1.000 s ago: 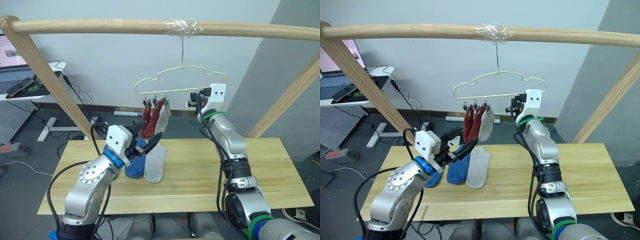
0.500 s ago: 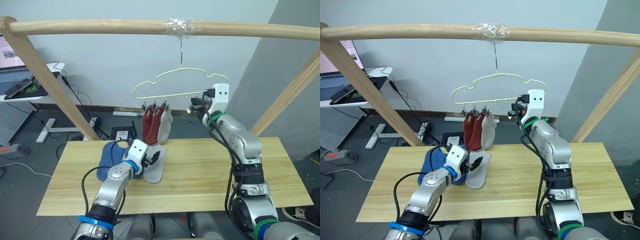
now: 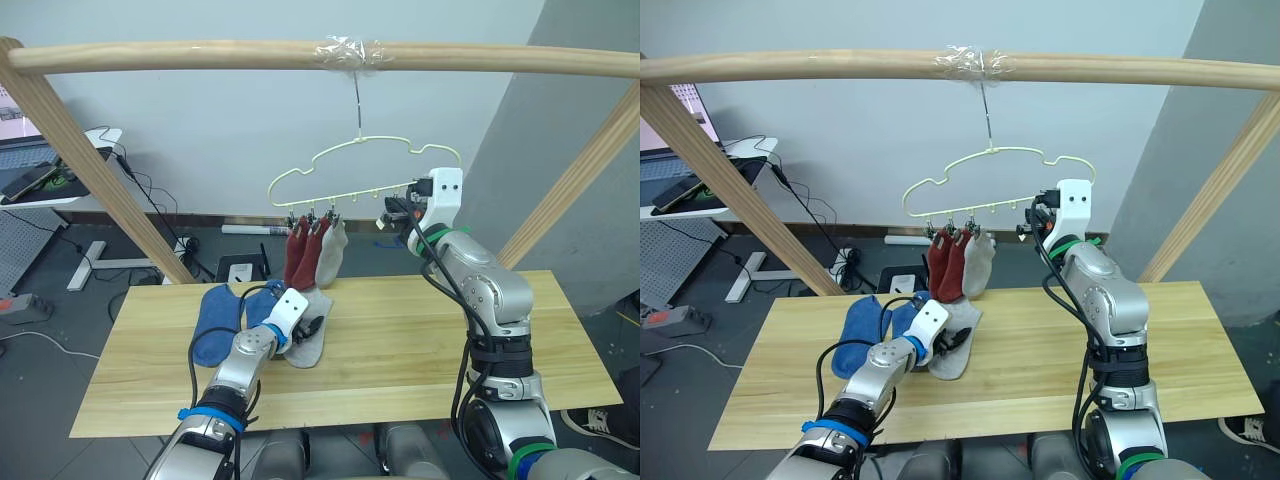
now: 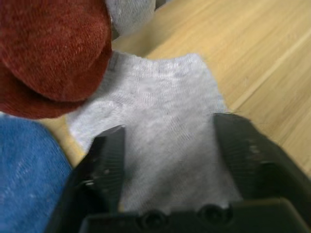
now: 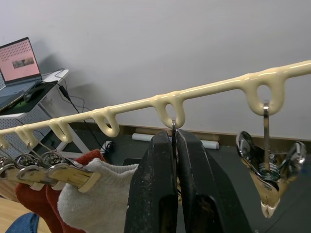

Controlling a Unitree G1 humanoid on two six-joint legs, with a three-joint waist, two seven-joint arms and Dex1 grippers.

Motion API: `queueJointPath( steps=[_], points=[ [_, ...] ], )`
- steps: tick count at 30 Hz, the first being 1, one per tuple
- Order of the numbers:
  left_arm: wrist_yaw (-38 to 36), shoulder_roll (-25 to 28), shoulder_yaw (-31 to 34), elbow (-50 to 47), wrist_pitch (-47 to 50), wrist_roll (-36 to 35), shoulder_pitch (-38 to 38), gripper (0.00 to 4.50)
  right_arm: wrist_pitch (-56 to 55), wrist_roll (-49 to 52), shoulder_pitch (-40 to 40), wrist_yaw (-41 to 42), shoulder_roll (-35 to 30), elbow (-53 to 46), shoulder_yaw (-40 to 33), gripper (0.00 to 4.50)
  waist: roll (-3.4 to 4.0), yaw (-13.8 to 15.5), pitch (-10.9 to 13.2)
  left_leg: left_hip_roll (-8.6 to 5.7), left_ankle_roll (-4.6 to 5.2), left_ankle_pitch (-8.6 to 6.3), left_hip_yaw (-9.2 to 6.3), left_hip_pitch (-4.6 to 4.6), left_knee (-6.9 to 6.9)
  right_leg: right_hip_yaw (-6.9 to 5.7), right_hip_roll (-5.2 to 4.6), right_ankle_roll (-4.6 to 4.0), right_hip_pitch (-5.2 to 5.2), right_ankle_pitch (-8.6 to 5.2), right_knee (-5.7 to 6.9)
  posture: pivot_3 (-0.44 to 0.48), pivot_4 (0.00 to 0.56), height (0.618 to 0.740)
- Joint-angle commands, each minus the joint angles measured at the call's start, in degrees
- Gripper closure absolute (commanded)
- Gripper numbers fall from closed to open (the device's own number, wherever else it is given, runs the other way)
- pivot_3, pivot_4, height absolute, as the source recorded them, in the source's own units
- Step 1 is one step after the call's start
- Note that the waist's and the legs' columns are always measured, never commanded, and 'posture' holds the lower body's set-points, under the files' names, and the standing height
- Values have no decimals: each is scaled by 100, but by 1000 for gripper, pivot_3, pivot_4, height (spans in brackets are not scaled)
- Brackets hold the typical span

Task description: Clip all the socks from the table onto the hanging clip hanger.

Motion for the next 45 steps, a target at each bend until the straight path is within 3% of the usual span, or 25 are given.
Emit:
queueJointPath(
  steps=[1, 9, 16, 20, 22, 32, 45],
  points=[
    [-66, 50, -209, 144, -88, 277, 110, 2346, 6, 32, 1, -48, -22, -119, -52, 4500, 0, -4, 0, 0, 0, 0, 0, 0, 0, 0, 0, 0, 0, 0, 0, -131, 175, 740],
    [-376, 9, -206, -761, -314, 110, 641, 4485, -16, -4, -119, 234, -276, 106, 26, 4500, 3, -20, 2, 2, 0, 0, -4, -1, -2, -2, 0, 0, -1, 0, -1, -119, 170, 740],
    [-936, 43, -113, -2922, 47, -562, 1622, 4485, 320, 235, -394, 529, -465, 286, -36, 4500, 16, -14, 14, 5, 0, 0, -4, -8, -7, -2, -2, -25, -6, 13, -9, -113, 165, 740],
    [-923, -124, 77, -4122, 140, -1120, 1858, 4485, 1184, 738, -577, 418, -406, 264, -464, 4500, 24, -5, 20, 8, 0, 0, -4, -9, -6, -2, -2, -26, -5, 12, -9, -104, 160, 740],
    [-891, -93, 43, -4403, 145, -1069, 1816, 4485, 1677, 933, -696, 379, -470, 276, -621, 4500, 25, -4, 20, 8, 0, 0, -3, -9, -4, -3, -1, -24, -5, 11, -9, -103, 153, 740],
    [-653, -402, -154, -4447, 7, -937, 1344, 4485, 2918, 1430, -1166, -134, -149, 159, -1337, 4500, 29, -12, 18, 7, 0, -1, 4, -11, -6, -2, 2, -21, -5, 9, -14, -108, 138, 740],
    [-509, -612, -117, -4224, -111, -961, 1040, 4485, 3369, 1493, -1017, -422, 169, -245, -1481, 4500, 31, -20, 17, 9, 1, -1, 3, -11, -5, -2, 6, -1, -6, -2, -12, -121, 127, 740]
  ],
)
